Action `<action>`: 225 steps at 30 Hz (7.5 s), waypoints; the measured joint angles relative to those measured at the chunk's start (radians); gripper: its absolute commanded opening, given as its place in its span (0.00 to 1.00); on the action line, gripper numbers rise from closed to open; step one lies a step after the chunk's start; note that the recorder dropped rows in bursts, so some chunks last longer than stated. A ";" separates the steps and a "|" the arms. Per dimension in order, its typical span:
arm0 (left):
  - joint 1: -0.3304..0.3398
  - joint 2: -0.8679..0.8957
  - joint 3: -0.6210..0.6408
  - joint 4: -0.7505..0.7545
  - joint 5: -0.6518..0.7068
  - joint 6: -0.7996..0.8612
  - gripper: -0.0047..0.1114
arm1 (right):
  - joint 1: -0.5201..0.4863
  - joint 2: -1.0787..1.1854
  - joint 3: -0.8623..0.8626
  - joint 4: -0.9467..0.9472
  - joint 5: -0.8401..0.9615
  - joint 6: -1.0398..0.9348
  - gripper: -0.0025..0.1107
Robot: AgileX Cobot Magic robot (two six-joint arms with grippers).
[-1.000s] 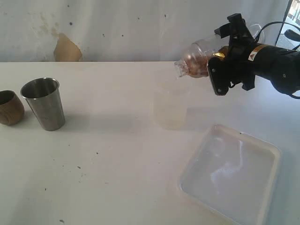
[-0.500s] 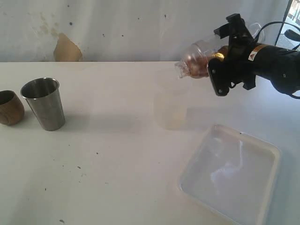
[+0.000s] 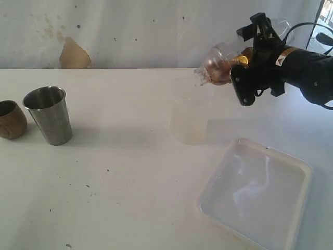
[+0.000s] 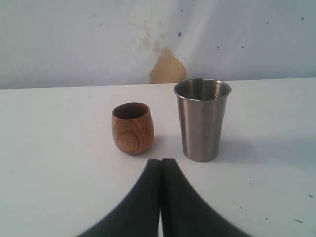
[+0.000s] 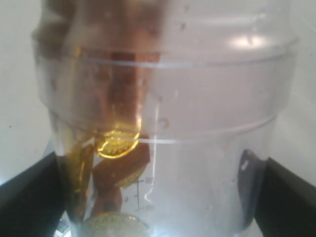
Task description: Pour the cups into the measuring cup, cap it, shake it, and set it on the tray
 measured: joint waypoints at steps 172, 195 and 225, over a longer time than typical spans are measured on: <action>0.000 0.000 0.000 0.000 0.000 0.000 0.04 | 0.000 0.000 -0.024 -0.358 -0.188 -0.313 0.02; 0.000 0.000 0.000 0.000 0.000 0.000 0.04 | 0.000 0.000 -0.024 -0.361 -0.178 -0.313 0.02; 0.000 0.000 0.000 0.000 0.000 0.000 0.04 | 0.000 0.007 -0.036 -0.362 -0.254 -0.254 0.02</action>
